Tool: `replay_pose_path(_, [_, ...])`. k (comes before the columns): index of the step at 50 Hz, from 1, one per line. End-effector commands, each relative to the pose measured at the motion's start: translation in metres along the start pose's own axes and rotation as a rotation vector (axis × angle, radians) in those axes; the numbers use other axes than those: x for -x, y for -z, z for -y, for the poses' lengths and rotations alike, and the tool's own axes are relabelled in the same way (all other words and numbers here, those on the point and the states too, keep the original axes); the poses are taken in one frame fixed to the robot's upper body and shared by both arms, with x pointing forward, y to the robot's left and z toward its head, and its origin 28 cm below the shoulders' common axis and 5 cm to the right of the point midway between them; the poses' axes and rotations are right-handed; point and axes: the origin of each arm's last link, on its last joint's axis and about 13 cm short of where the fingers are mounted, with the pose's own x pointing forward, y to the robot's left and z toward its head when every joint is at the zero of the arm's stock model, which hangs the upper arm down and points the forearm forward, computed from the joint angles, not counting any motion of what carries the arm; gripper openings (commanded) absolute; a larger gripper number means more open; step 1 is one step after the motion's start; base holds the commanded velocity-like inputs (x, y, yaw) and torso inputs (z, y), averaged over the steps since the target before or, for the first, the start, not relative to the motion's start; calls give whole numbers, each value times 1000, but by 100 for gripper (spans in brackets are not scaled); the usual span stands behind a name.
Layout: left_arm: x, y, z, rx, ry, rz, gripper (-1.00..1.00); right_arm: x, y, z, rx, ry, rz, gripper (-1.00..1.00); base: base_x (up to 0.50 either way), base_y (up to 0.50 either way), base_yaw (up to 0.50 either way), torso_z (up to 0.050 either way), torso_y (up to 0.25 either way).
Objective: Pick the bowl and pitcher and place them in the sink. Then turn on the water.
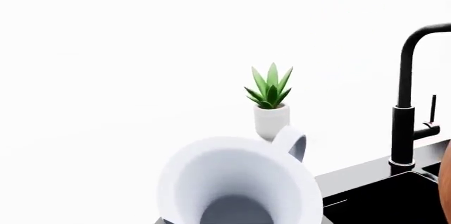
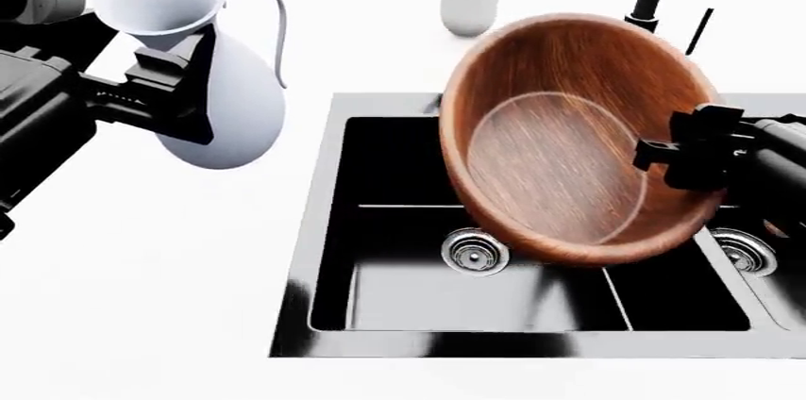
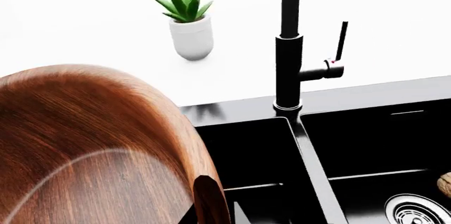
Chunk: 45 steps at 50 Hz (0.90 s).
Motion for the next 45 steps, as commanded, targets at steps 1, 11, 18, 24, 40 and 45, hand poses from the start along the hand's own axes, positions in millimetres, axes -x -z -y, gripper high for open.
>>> replay_pose_path(1, [-1,-1,0,2,-13,10,-100,1,-2,1,-4,13,22,-100,1,-500,0,0,0])
replay_pose_path(11, [-1,0,0,1,-12,6,-100,1,-2,2,-4,12,23,-100,1,-500,0,0,1])
replay_pose_path(18, [-1,1,0,2,-13,4,-100,1,-3,2,-6,14,24,-100,1,-500,0,0,0])
replay_pose_path(24, [-1,2,0,1,-13,2,-100,1,-2,2,-5,12,23,-100,1,-500,0,0,2])
replay_pose_path(40, [-2,3,0,4,-12,-2,-100,0,-2,2,-8,14,23,-100,1,-500,0,1,1])
replay_pose_path(45, [-2,3,-1,4,-13,-2,-100,0,-2,2,-6,13,23,-100,1,-500,0,0,2])
